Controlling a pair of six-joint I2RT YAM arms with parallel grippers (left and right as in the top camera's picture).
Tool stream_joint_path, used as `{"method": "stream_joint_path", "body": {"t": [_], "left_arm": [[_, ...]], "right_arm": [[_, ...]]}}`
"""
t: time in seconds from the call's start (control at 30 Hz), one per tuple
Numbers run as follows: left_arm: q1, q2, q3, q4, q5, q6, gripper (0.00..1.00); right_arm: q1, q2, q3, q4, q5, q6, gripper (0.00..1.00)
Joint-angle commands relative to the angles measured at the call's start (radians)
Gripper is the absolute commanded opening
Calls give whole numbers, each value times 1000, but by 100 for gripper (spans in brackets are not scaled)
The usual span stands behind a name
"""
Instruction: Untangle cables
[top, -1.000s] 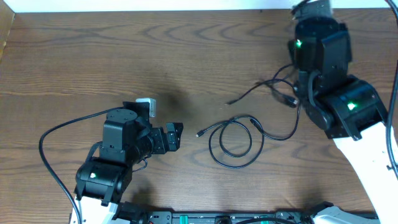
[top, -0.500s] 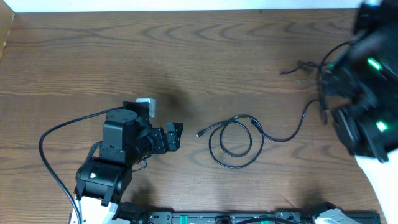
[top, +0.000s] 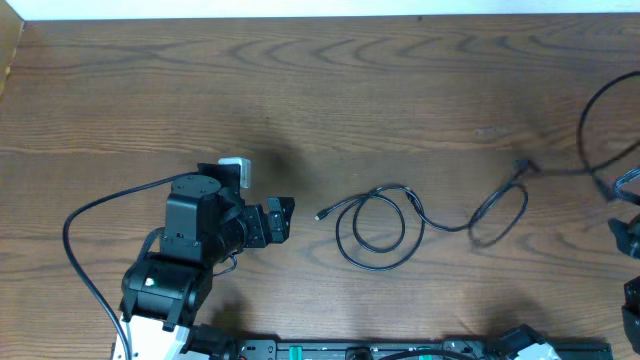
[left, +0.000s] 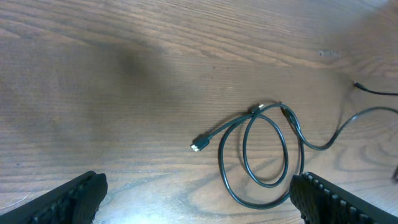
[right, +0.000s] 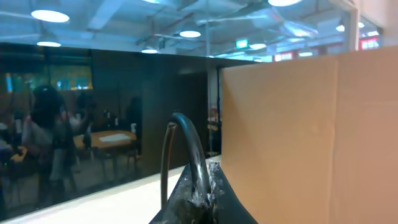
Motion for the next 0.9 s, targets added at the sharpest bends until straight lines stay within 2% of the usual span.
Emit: {"method": "stream_joint_path", "body": {"t": [0.0,0.3,0.57,0.73,0.87], "left_arm": [[4,-7,8,-3,12,17,98],[4,-7,8,-3,12,17,98],[4,-7,8,-3,12,17,98],[4,-7,8,-3,12,17,98],[4,-7,8,-3,12,17,98]], "right_arm": [[-13,18,10,18,-69,-55,1],[-90,29,10,198,-69,-200,1],[-281,65,10,92,-40,-202,1],[-459,129,10,-31,8,-106,1],[-617,185,10,-222,14,95,1]]}}
